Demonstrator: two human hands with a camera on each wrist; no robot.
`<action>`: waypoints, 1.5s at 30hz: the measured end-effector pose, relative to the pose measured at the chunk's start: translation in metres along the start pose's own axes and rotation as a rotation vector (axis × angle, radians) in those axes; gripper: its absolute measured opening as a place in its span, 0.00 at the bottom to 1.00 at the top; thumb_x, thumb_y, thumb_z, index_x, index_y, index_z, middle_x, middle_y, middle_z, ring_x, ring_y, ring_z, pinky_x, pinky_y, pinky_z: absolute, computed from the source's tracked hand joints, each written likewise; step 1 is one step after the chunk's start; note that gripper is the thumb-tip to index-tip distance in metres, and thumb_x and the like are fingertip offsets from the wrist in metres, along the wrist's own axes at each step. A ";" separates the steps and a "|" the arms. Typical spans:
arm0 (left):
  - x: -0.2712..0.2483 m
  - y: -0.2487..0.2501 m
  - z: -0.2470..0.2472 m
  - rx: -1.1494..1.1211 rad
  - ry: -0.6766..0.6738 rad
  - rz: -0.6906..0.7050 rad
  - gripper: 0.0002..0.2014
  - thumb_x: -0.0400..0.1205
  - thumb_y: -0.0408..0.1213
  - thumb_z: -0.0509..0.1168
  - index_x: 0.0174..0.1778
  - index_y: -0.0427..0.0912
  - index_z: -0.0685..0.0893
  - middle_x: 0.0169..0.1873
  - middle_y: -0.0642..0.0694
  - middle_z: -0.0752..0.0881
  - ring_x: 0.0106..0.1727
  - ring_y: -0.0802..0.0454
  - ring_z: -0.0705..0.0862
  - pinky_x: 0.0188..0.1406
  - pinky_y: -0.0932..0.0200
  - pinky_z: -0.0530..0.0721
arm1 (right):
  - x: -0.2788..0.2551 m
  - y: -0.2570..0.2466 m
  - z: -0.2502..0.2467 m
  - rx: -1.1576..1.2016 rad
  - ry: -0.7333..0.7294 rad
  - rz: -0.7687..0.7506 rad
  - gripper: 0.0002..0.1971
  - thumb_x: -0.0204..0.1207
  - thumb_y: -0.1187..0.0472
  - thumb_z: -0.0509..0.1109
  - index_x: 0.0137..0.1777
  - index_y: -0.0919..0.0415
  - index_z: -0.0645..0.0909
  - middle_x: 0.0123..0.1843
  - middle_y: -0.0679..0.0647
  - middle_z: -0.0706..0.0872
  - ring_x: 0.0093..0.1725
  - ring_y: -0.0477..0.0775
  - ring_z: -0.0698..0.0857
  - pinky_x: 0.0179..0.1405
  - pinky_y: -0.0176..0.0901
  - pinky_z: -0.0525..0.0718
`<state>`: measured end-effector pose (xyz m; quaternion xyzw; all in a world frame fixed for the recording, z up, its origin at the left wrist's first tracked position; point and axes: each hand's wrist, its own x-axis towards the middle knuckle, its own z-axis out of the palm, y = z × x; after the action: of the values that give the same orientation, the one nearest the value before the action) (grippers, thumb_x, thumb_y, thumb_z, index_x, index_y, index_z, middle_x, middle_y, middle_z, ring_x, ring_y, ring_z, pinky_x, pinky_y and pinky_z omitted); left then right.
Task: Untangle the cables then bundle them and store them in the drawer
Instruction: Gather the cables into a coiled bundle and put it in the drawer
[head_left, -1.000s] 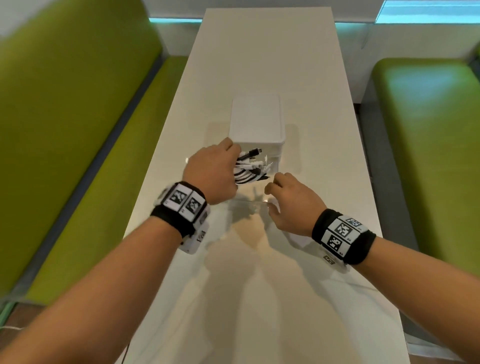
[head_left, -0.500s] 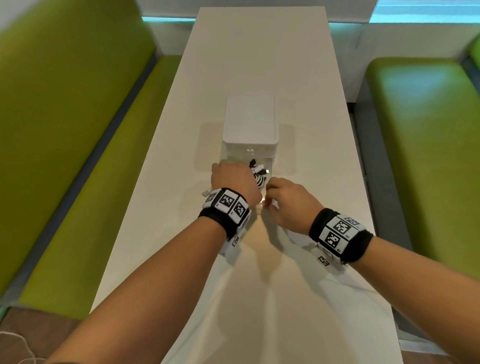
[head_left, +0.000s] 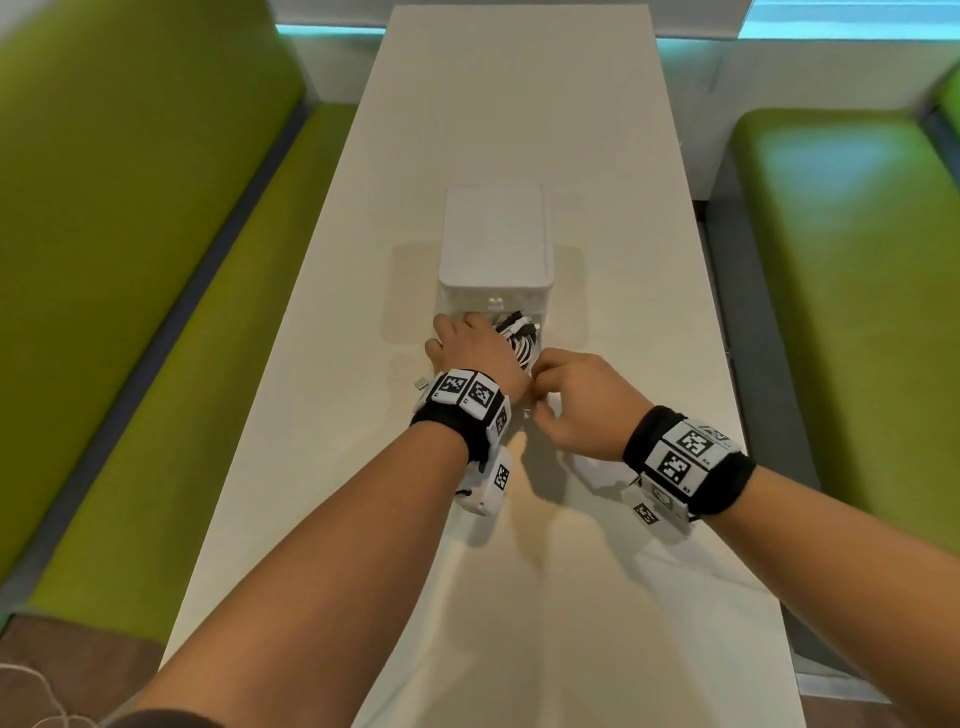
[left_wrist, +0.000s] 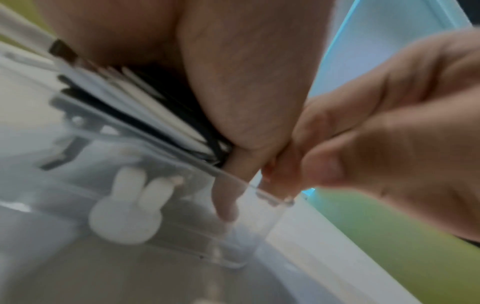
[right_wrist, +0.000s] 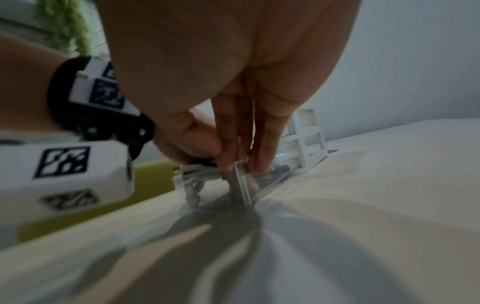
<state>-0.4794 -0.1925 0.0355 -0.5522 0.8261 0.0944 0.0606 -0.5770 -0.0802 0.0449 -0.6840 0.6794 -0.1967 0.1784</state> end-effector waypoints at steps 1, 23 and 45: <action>0.001 -0.001 0.002 -0.004 0.005 0.006 0.42 0.69 0.59 0.72 0.72 0.36 0.69 0.67 0.40 0.72 0.69 0.40 0.68 0.63 0.46 0.71 | 0.003 0.002 -0.003 0.041 0.046 0.044 0.05 0.71 0.66 0.70 0.40 0.61 0.88 0.42 0.53 0.86 0.39 0.56 0.84 0.43 0.54 0.85; -0.006 -0.062 -0.012 -0.393 0.211 0.446 0.19 0.84 0.34 0.65 0.72 0.46 0.82 0.55 0.42 0.86 0.56 0.42 0.83 0.54 0.53 0.79 | 0.050 0.011 0.003 0.001 0.034 0.090 0.21 0.82 0.63 0.64 0.74 0.56 0.82 0.71 0.53 0.84 0.68 0.57 0.79 0.68 0.48 0.77; -0.005 -0.116 -0.027 -0.640 -0.092 0.346 0.19 0.81 0.30 0.66 0.57 0.59 0.92 0.53 0.63 0.89 0.49 0.66 0.84 0.49 0.67 0.81 | 0.039 0.010 0.000 -0.025 -0.030 0.048 0.16 0.72 0.49 0.83 0.58 0.53 0.93 0.58 0.52 0.82 0.54 0.55 0.83 0.54 0.47 0.79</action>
<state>-0.3708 -0.2373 0.0529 -0.3905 0.8323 0.3817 -0.0951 -0.5858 -0.1191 0.0401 -0.6728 0.6951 -0.1733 0.1846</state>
